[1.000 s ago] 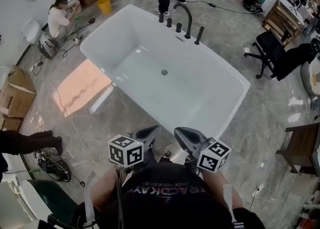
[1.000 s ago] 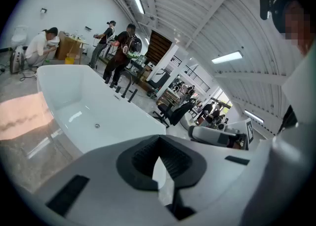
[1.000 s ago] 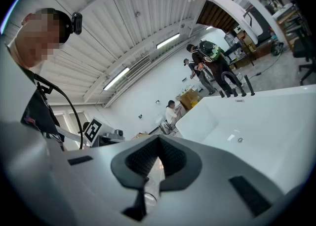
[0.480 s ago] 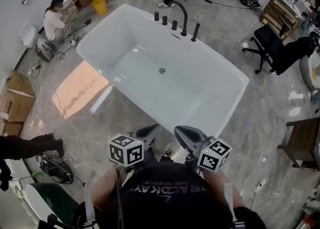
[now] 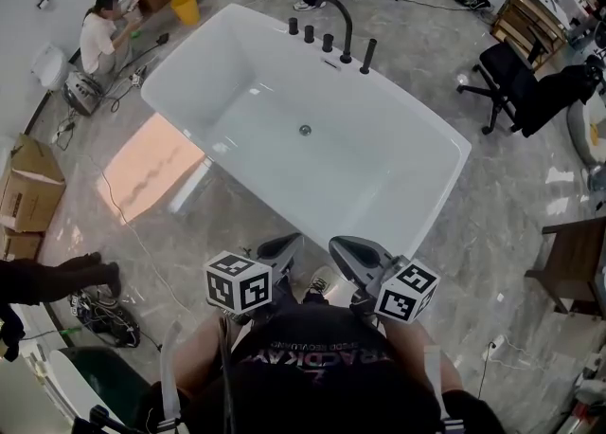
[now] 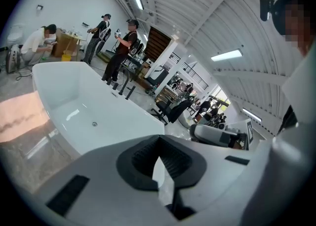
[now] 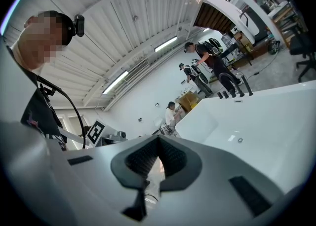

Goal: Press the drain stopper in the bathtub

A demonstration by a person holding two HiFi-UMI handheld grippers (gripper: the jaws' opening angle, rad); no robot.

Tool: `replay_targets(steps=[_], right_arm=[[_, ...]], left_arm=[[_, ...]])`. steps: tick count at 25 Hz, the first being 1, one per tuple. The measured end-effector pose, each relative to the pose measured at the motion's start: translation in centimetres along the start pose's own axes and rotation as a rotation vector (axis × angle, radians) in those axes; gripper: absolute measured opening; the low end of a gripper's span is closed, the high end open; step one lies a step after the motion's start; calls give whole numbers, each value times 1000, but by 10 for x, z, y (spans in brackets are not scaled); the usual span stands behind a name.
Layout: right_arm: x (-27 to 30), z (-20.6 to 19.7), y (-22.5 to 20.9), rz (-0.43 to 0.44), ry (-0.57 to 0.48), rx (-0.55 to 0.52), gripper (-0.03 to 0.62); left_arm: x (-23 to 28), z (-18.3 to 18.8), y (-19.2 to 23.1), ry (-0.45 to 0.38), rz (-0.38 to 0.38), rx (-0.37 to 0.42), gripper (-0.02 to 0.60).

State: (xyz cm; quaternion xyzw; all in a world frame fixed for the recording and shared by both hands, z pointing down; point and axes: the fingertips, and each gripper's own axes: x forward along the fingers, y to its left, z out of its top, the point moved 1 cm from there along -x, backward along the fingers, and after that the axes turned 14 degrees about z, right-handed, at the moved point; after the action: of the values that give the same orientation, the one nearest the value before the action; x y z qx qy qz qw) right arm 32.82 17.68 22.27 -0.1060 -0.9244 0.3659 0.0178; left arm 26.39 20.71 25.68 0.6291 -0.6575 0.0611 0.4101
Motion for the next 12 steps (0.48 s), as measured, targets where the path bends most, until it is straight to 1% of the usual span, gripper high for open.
replay_targets(steps=[12], right_arm=[[8, -1, 3, 14, -5, 5, 12]], left_arm=[[-9, 2, 7, -18, 12, -11, 3]])
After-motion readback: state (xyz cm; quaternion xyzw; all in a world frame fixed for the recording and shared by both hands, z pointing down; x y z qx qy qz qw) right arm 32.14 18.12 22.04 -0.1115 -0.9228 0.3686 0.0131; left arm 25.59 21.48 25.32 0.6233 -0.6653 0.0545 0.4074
